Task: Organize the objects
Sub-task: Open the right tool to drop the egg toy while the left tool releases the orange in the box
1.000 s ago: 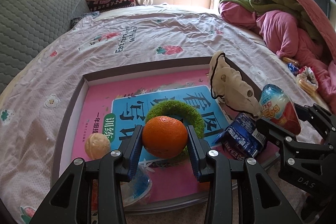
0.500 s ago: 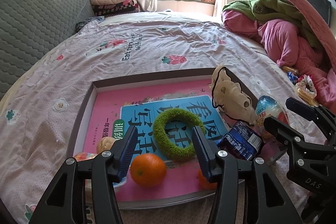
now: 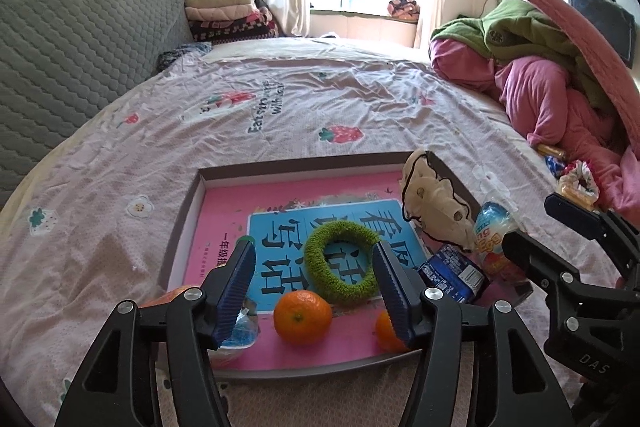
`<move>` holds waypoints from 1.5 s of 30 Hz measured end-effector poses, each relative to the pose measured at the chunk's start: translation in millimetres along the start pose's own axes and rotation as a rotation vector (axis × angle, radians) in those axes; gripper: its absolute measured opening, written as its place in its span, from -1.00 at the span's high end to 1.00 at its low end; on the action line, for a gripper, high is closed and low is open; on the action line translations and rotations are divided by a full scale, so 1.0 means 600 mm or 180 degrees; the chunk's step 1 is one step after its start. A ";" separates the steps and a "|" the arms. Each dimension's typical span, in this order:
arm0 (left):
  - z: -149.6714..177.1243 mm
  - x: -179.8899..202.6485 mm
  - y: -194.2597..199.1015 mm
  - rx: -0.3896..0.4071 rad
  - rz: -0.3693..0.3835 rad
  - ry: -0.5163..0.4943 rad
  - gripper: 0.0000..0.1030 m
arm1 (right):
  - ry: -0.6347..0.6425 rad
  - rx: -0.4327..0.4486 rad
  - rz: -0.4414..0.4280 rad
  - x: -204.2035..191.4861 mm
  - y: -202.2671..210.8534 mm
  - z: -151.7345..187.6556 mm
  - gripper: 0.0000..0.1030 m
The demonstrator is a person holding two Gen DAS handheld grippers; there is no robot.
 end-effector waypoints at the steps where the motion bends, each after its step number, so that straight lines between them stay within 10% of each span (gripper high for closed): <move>1: 0.000 -0.001 0.004 0.0011 0.0002 0.0003 -0.23 | -0.0002 0.0011 0.0002 0.000 0.002 -0.001 -0.32; 45: -0.001 -0.071 0.191 0.0409 0.0180 0.0215 -0.47 | -0.0322 0.0254 0.0097 -0.079 0.144 -0.024 -0.55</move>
Point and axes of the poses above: each gripper's, at about its wrist camera, not at the fingertips, and y roughly against the way its jaws point, x to its right, z to its underside, the point moved 6 cm from there along -y, roughly the way its jaws point, and after that the axes turned 14 degrees about y, right-handed, at the moved point
